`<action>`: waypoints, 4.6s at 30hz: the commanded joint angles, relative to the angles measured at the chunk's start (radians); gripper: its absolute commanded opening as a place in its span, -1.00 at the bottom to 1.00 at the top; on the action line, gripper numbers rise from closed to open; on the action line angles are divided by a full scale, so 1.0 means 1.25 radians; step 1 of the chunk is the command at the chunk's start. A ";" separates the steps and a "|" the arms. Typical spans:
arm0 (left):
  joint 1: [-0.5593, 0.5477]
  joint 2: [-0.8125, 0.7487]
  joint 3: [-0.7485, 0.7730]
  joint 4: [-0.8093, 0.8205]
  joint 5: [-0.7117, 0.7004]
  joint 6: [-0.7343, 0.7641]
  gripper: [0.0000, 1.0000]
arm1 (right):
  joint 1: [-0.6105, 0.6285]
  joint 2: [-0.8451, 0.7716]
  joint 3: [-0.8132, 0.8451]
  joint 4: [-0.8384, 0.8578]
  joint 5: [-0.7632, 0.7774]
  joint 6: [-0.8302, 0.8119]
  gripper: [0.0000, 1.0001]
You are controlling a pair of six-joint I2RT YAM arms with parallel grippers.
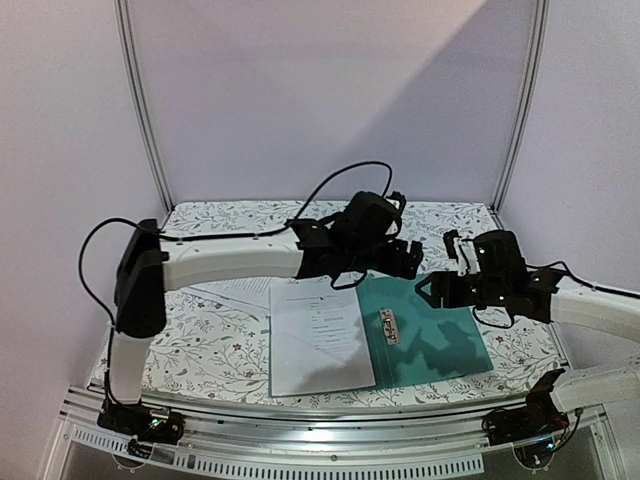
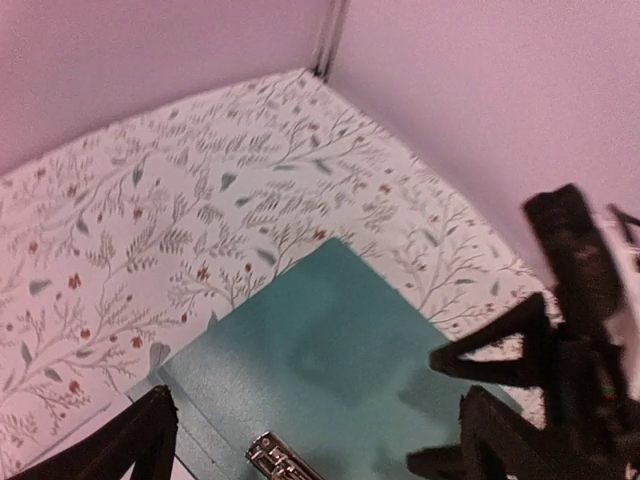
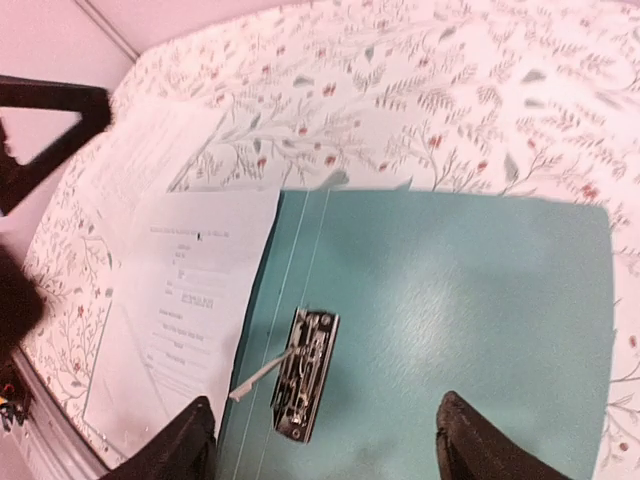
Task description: Put the files into the folder
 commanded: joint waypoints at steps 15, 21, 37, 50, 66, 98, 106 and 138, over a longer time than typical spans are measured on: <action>-0.095 -0.396 -0.532 0.264 -0.047 0.350 0.99 | -0.006 -0.200 -0.199 0.195 0.092 -0.212 0.89; -0.080 -0.482 -0.626 0.258 -0.136 0.339 0.99 | -0.005 -0.074 -0.126 0.149 -0.067 -0.289 0.59; 0.144 -0.554 -0.806 0.086 -0.133 0.004 0.86 | 0.062 0.177 0.033 0.061 -0.107 -0.486 0.29; 0.241 -0.475 -0.880 0.126 0.070 -0.196 0.92 | 0.107 0.349 0.163 0.006 -0.114 -0.566 0.25; 0.246 -0.391 -0.830 0.113 0.135 -0.199 0.87 | 0.107 0.489 0.316 -0.004 -0.039 -0.626 0.14; -0.057 -0.052 -0.193 -0.105 0.100 0.462 0.70 | -0.105 0.169 0.059 -0.027 0.067 -0.176 0.40; -0.058 0.034 -0.123 -0.130 0.045 0.473 0.65 | -0.128 0.150 0.037 -0.017 0.053 -0.161 0.40; 0.099 0.227 0.141 -0.128 0.049 0.448 0.63 | -0.150 0.079 0.004 -0.062 0.060 -0.164 0.40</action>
